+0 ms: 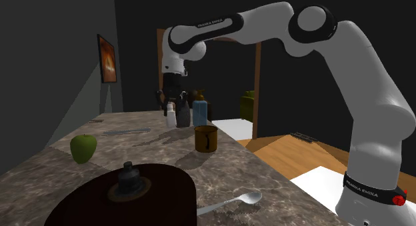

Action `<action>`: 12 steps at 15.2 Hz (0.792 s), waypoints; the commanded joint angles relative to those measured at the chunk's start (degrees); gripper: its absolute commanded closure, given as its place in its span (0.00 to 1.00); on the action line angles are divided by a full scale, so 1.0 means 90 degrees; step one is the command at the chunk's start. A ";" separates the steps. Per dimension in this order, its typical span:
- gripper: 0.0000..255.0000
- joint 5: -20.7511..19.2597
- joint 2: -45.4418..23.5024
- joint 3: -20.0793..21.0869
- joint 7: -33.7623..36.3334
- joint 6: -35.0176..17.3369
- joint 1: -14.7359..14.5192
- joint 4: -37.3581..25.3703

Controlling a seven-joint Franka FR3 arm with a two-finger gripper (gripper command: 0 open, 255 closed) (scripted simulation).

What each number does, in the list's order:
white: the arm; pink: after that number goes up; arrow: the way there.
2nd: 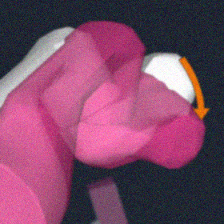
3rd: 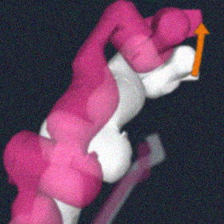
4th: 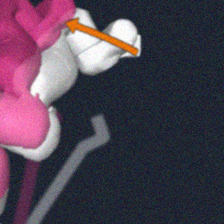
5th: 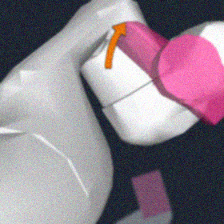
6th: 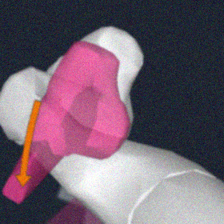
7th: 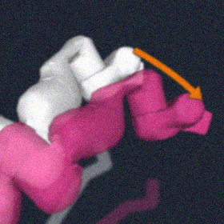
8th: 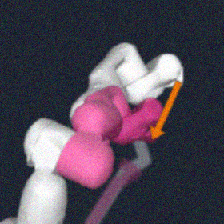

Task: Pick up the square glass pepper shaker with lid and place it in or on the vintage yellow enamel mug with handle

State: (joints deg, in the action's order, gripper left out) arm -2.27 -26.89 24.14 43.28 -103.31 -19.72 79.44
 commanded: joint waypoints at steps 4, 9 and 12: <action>1.00 0.0006 0.0021 0.0013 0.0025 0.0410 -0.0027 -0.0391; 1.00 -0.0005 -0.0007 0.0021 0.0059 0.0808 -0.0073 -0.0822; 1.00 0.0322 0.0874 0.0047 -0.0282 0.0478 0.0385 0.0380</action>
State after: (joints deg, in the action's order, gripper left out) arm -0.37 -21.68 24.49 41.79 -98.10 -17.58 79.32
